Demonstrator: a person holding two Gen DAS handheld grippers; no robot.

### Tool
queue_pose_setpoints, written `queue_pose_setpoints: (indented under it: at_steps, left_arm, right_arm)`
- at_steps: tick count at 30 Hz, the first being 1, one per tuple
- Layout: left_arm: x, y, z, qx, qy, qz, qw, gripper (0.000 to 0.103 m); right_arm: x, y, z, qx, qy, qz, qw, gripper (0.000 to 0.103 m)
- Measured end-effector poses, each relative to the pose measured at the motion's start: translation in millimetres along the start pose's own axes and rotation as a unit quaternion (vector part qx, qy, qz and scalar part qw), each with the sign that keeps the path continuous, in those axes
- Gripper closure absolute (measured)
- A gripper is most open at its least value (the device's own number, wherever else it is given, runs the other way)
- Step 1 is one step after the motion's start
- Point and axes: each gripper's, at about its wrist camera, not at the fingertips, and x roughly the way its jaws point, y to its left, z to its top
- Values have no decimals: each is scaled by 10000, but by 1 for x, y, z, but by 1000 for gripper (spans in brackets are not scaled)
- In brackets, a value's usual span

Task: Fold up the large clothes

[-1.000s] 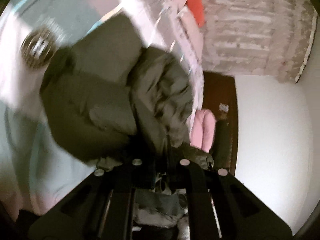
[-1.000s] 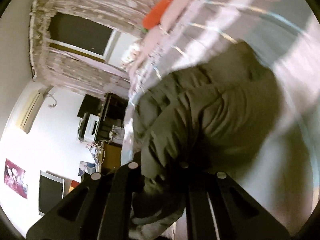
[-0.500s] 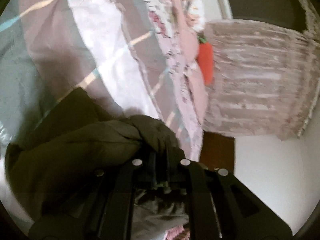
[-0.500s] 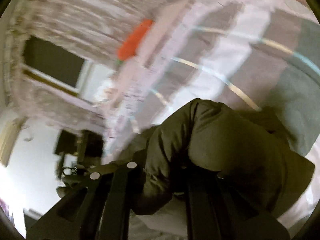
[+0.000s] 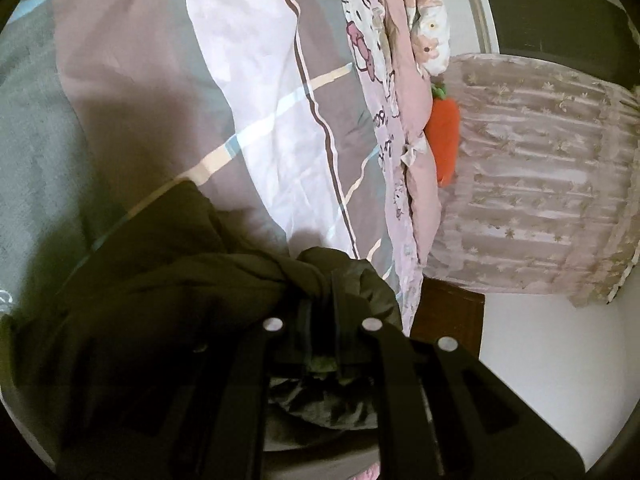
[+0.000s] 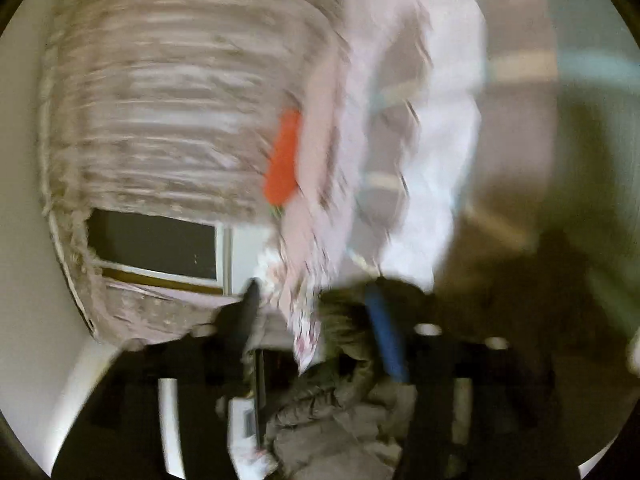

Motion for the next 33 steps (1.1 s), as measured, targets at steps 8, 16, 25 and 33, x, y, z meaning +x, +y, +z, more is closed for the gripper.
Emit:
queue_pose_setpoints:
  at_steps: [8,16,25,33]
  left_arm:
    - [-50,-44,3,685,-727,-418,9941,83]
    - [-61,-127,-37,2408,15,259,9702,39]
    - [49,-80,-69,2832,834,1887,9366,44]
    - [37,-56,-40,2466,-208,2513,9358,61]
  right_arm:
    - [70,102,-146,-3186,2763,-665,9043,33]
    - [142,79,-218,-4117,2595,-1786,8552,33]
    - [154,43,-146,-3595,1668,-2433,8853,36]
    - [81,-20,-28,-2145,-495,-3692,9029,41]
